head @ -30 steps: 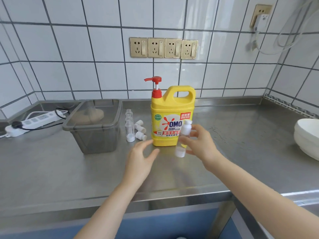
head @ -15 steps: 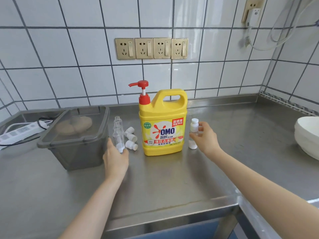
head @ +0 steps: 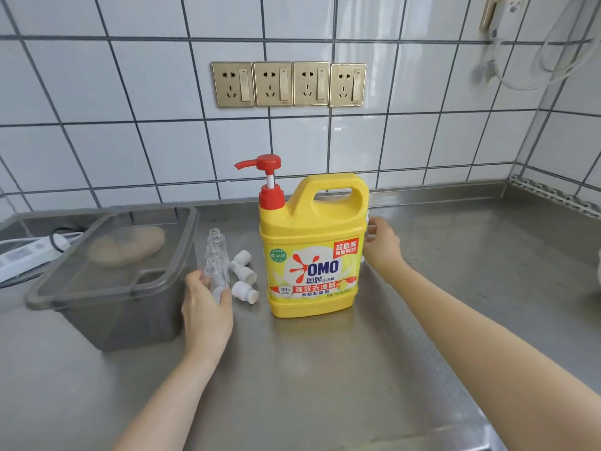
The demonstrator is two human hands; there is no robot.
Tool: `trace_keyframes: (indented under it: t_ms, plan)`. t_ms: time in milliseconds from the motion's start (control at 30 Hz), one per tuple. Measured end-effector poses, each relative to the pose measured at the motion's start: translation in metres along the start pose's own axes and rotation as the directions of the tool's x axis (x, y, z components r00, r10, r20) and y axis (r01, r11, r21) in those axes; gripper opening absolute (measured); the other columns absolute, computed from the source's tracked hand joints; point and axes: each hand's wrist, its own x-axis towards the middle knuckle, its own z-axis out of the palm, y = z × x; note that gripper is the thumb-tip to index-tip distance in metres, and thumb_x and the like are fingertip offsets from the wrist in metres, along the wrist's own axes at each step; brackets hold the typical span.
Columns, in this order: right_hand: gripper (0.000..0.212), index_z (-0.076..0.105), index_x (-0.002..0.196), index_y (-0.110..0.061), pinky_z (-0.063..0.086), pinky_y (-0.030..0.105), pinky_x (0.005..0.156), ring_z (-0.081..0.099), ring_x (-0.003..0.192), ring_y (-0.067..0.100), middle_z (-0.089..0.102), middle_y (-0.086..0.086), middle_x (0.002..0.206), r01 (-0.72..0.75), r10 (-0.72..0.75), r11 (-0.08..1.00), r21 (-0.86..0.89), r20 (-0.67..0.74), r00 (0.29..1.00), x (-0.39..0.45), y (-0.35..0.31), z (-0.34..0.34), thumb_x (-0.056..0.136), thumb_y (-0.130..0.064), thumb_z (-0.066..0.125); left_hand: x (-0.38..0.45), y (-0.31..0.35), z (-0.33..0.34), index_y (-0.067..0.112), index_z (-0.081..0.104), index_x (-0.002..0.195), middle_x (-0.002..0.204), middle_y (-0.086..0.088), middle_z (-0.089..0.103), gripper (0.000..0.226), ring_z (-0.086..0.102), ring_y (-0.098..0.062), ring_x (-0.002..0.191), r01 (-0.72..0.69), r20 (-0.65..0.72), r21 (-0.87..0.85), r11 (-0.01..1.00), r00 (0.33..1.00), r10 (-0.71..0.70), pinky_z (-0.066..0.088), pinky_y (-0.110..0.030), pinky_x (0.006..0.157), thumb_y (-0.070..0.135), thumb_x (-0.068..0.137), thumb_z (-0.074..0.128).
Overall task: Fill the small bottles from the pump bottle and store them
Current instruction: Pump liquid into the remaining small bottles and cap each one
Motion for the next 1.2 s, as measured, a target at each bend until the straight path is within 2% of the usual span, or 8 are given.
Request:
trace_keyframes:
  t_ms: [100, 267, 467, 600, 733, 900, 1067, 1200]
  plan:
    - [0.038, 0.05, 0.124, -0.011, 0.044, 0.029, 0.077, 0.055, 0.093, 0.017, 0.062, 0.009, 0.118, -0.008, 0.008, 1.0, -0.021, 0.015, 1.0, 0.004, 0.0, 0.005, 0.09, -0.017, 0.064, 0.001, -0.003, 0.001, 0.0, 0.047, 0.12, 0.125, -0.019, 0.058, 0.029, 0.054, -0.036, 0.116, -0.017, 0.003, 0.015, 1.0, 1.0, 0.017, 0.036, -0.033, 0.085, 0.005, 0.093, 0.057]
    - [0.06, 0.037, 0.14, -0.01, 0.047, 0.037, 0.094, 0.055, 0.119, 0.026, 0.054, 0.01, 0.135, -0.094, 0.1, 0.992, -0.082, 0.077, 0.992, -0.006, 0.009, 0.001, 0.089, -0.016, 0.067, -0.006, 0.001, -0.003, -0.001, 0.046, 0.118, 0.124, -0.021, 0.057, 0.028, 0.053, -0.036, 0.115, -0.019, 0.013, 0.012, 1.0, 1.0, 0.019, 0.033, -0.029, 0.083, 0.003, 0.093, 0.057]
    - [0.046, 0.043, 0.134, -0.008, 0.045, 0.03, 0.085, 0.056, 0.112, 0.025, 0.058, 0.009, 0.126, -0.067, 0.081, 0.978, -0.197, 0.063, 0.995, -0.05, 0.019, -0.024, 0.091, -0.009, 0.058, -0.032, 0.008, -0.014, 0.0, 0.046, 0.117, 0.125, -0.019, 0.057, 0.026, 0.052, -0.036, 0.117, -0.032, 0.074, 0.01, 0.999, 0.997, 0.031, 0.037, -0.033, 0.087, 0.002, 0.093, 0.056]
    - [0.032, 0.052, 0.125, -0.008, 0.042, 0.027, 0.08, 0.058, 0.103, 0.024, 0.061, 0.006, 0.108, 0.008, 0.008, 0.98, -0.2, 0.082, 0.997, -0.1, 0.009, -0.037, 0.094, -0.014, 0.049, -0.056, 0.008, -0.025, 0.003, 0.045, 0.12, 0.127, -0.016, 0.058, 0.029, 0.053, -0.034, 0.117, -0.067, 0.135, -0.015, 0.998, 0.988, 0.068, 0.036, -0.031, 0.088, 0.006, 0.093, 0.057]
    - [0.028, 0.057, 0.12, -0.008, 0.043, 0.025, 0.083, 0.058, 0.099, 0.018, 0.064, 0.004, 0.107, 0.122, -0.101, 0.978, -0.169, 0.126, 0.987, -0.141, -0.02, -0.047, 0.094, -0.013, 0.049, -0.072, 0.015, -0.04, 0.011, 0.048, 0.117, 0.118, -0.008, 0.063, 0.031, 0.059, -0.028, 0.109, -0.11, 0.16, -0.088, 0.99, 0.979, 0.123, 0.044, -0.034, 0.087, 0.013, 0.089, 0.064]
    - [0.022, 0.061, 0.112, -0.018, 0.044, 0.012, 0.066, 0.059, 0.093, 0.009, 0.066, -0.005, 0.099, 0.322, -0.314, 0.944, -0.068, 0.1, 0.944, -0.16, -0.087, -0.061, 0.093, -0.014, 0.048, -0.074, 0.052, -0.059, 0.018, 0.054, 0.111, 0.108, 0.003, 0.064, 0.027, 0.061, -0.016, 0.1, -0.212, 0.118, -0.216, 0.953, 0.963, 0.241, 0.042, -0.028, 0.083, 0.017, 0.089, 0.067]
    - [0.023, 0.06, 0.112, -0.018, 0.04, 0.014, 0.07, 0.057, 0.094, 0.009, 0.065, -0.005, 0.098, 0.51, -0.506, 0.858, -0.053, 0.071, 0.859, -0.149, -0.162, -0.061, 0.093, -0.016, 0.048, -0.052, 0.092, -0.069, 0.018, 0.055, 0.115, 0.105, 0.011, 0.061, 0.027, 0.058, -0.011, 0.1, -0.271, 0.06, -0.261, 0.926, 0.953, 0.296, 0.041, -0.027, 0.083, 0.019, 0.09, 0.065]
    - [0.028, 0.06, 0.119, -0.013, 0.041, 0.026, 0.086, 0.052, 0.106, 0.019, 0.063, 0.003, 0.11, 0.604, -0.596, 0.78, -0.164, 0.1, 0.797, -0.124, -0.199, -0.046, 0.095, -0.018, 0.047, -0.031, 0.108, -0.069, 0.018, 0.057, 0.118, 0.098, 0.011, 0.062, 0.03, 0.06, -0.015, 0.098, -0.246, 0.07, -0.287, 0.926, 0.959, 0.276, 0.045, -0.027, 0.08, 0.022, 0.09, 0.067]
